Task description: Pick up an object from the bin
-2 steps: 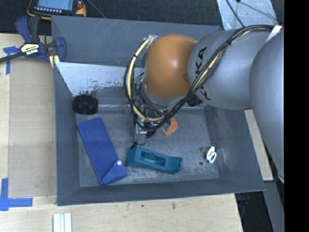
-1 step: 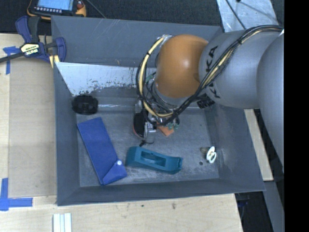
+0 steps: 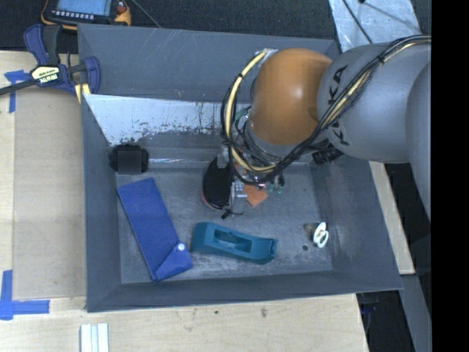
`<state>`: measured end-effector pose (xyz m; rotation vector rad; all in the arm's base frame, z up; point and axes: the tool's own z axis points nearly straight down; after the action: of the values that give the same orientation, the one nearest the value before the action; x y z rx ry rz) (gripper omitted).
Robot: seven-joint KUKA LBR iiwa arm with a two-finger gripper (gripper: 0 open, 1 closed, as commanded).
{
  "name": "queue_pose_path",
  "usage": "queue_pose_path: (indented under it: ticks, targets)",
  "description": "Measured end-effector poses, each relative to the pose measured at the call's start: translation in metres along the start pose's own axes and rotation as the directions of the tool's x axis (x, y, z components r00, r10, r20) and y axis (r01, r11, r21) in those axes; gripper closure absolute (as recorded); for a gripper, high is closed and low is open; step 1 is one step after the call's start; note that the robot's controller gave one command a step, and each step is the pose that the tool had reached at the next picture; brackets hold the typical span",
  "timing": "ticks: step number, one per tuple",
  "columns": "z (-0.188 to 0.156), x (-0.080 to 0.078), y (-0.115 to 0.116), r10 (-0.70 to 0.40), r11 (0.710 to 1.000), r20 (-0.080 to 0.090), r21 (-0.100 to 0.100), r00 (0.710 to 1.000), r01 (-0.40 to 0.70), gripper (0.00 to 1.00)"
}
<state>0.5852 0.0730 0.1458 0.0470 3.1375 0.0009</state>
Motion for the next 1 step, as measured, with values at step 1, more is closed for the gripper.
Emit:
queue_pose_path:
  ticks: [1]
  targets:
    - [-0.0051,-0.0213,-0.0077,0.029,1.000,0.000,0.000,1.000,-0.029,0.00]
